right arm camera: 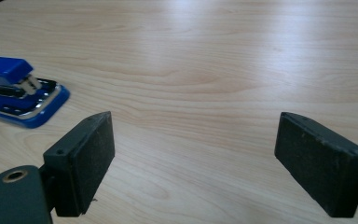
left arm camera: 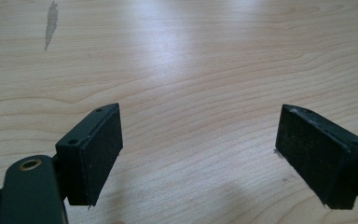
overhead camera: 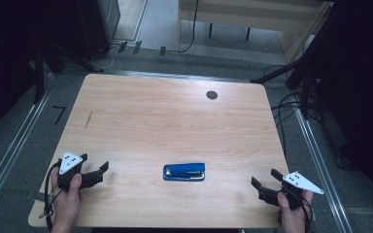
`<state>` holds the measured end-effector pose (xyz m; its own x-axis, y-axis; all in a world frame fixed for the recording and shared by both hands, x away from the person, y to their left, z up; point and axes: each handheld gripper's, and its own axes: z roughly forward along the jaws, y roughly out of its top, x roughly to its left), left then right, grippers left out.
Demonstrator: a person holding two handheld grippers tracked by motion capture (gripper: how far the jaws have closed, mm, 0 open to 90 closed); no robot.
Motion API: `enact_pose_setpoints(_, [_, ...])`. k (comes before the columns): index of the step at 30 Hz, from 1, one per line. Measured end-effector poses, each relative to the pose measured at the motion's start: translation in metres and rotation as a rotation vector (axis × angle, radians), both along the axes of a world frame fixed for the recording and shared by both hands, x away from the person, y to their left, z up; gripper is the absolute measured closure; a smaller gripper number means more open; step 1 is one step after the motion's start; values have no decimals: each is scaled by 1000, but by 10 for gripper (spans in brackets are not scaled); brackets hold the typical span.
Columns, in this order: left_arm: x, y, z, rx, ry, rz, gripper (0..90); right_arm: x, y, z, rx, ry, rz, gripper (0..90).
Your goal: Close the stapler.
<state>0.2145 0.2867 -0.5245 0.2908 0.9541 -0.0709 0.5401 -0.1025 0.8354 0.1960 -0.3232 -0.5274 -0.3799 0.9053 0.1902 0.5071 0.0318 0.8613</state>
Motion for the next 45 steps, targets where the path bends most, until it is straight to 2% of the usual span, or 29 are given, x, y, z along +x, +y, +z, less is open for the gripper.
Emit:
enact_pose_setpoints(4, [0,0,0,0,0,-1,154,0,-6,-1,-8,-3,2,94])
enact_pose_setpoints(9, [0,0,0,1,4,-3,155,-2,-12,-6,-28,17,15,62])
enact_pose_setpoints(22, [0,0,0,3,1,-2,155,-5,-34,-12,-18,24,-30,41])
enact_pose_setpoints(37, [-1,-1,0,7,1,0,155,-12,-56,-16,-9,9,-94,28])
enact_pose_setpoints(45, [-1,-1,0,7,0,0,155,-9,-56,-25,-31,38,-103,21])
